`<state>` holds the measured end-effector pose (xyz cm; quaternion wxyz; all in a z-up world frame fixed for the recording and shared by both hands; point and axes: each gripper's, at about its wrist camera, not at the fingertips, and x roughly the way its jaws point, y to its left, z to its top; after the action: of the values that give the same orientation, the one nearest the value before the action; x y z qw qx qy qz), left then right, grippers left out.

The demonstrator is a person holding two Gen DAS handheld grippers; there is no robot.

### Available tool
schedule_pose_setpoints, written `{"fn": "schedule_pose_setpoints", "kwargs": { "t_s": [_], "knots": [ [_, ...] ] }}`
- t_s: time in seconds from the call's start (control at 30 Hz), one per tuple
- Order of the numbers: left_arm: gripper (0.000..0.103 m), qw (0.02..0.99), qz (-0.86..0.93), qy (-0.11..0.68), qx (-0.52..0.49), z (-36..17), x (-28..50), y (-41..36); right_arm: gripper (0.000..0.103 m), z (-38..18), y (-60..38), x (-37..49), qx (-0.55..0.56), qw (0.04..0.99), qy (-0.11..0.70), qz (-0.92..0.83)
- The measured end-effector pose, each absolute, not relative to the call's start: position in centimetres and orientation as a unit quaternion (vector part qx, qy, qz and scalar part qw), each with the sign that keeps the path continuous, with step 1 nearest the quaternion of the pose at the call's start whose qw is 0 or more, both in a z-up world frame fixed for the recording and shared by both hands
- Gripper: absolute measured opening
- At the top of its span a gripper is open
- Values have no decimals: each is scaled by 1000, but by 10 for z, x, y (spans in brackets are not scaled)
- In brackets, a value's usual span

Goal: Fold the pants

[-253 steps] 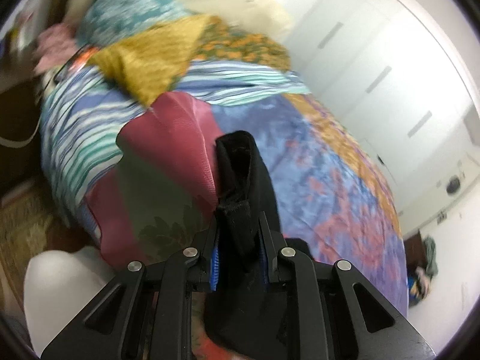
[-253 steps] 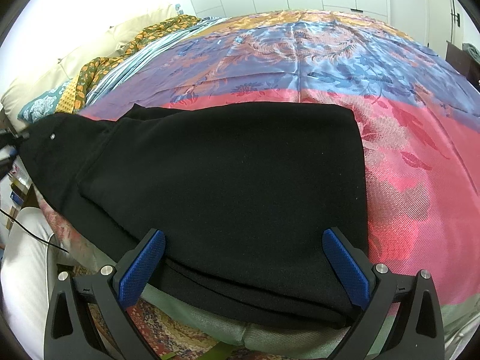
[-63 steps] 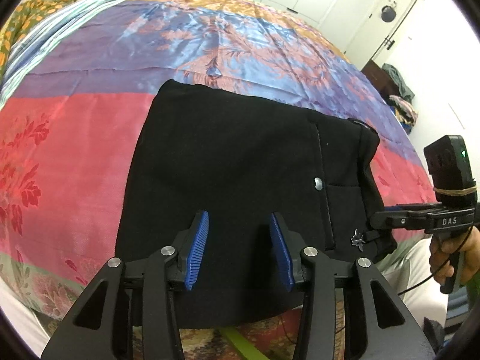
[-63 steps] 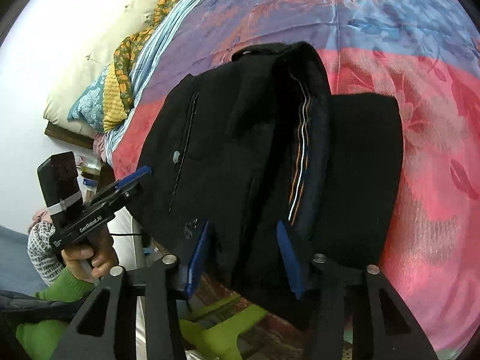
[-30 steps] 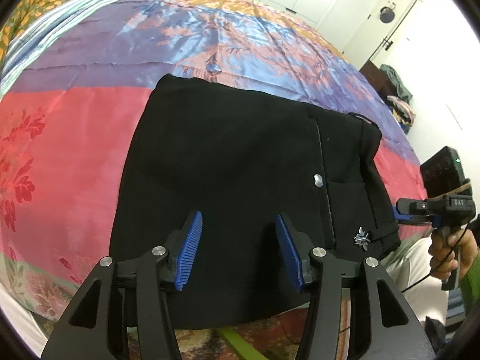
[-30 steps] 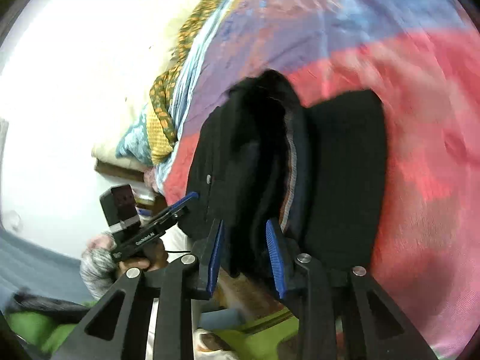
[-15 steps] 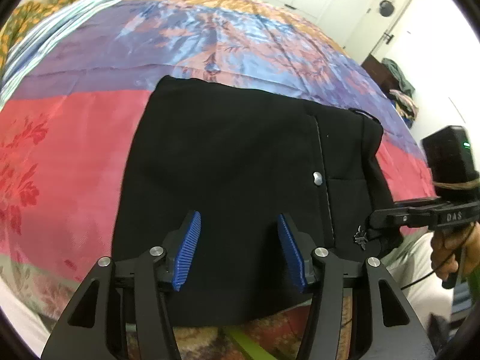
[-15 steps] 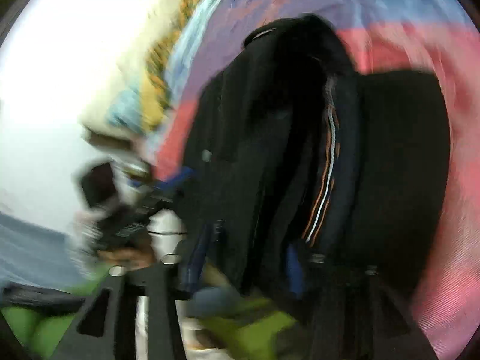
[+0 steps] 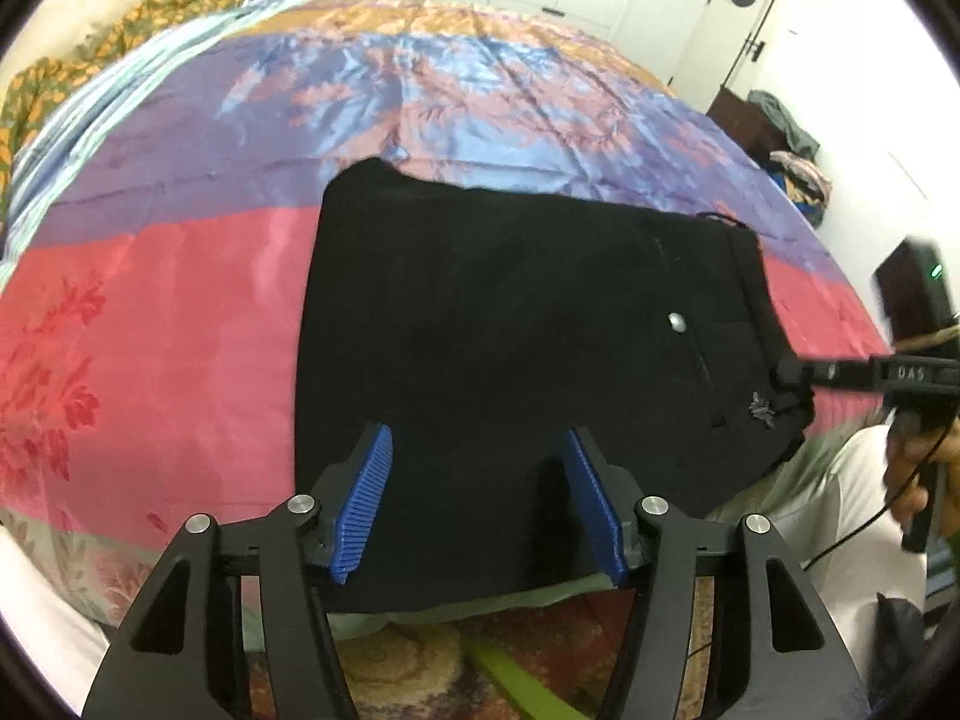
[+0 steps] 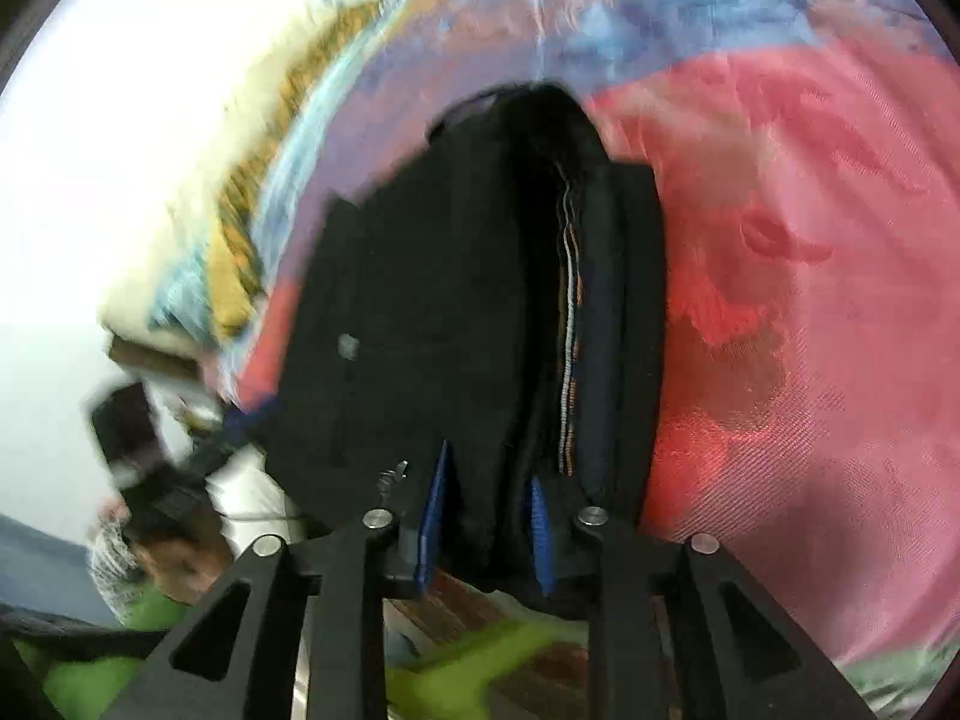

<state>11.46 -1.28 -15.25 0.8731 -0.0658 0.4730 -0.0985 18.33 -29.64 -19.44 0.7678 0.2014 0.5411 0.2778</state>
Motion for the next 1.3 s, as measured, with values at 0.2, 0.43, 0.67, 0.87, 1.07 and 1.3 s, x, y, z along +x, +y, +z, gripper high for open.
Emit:
{"fn": "schedule_pose_setpoints", "kwargs": {
  "t_s": [0.2, 0.43, 0.67, 0.87, 1.07, 1.3],
  "knots": [
    [62, 872, -98, 476, -61, -157, 118, -16, 33, -114, -253, 189, 123, 835, 427, 324],
    [62, 872, -113, 472, -61, -152, 105, -14, 0, -215, -240, 234, 46, 824, 521, 217],
    [62, 886, -63, 450, -94, -141, 95, 14, 9, -144, -237, 176, 16, 870, 436, 228],
    [62, 876, -41, 471, -95, -155, 101, 22, 11, -189, -215, 134, -89, 821, 494, 273],
    [62, 871, -26, 489, -47, -163, 102, 10, 1, -207, -243, 135, 19, 833, 489, 259],
    [63, 871, -24, 489, -32, -163, 101, 10, 1, -203, -243, 131, 25, 833, 486, 262]
  ]
}}
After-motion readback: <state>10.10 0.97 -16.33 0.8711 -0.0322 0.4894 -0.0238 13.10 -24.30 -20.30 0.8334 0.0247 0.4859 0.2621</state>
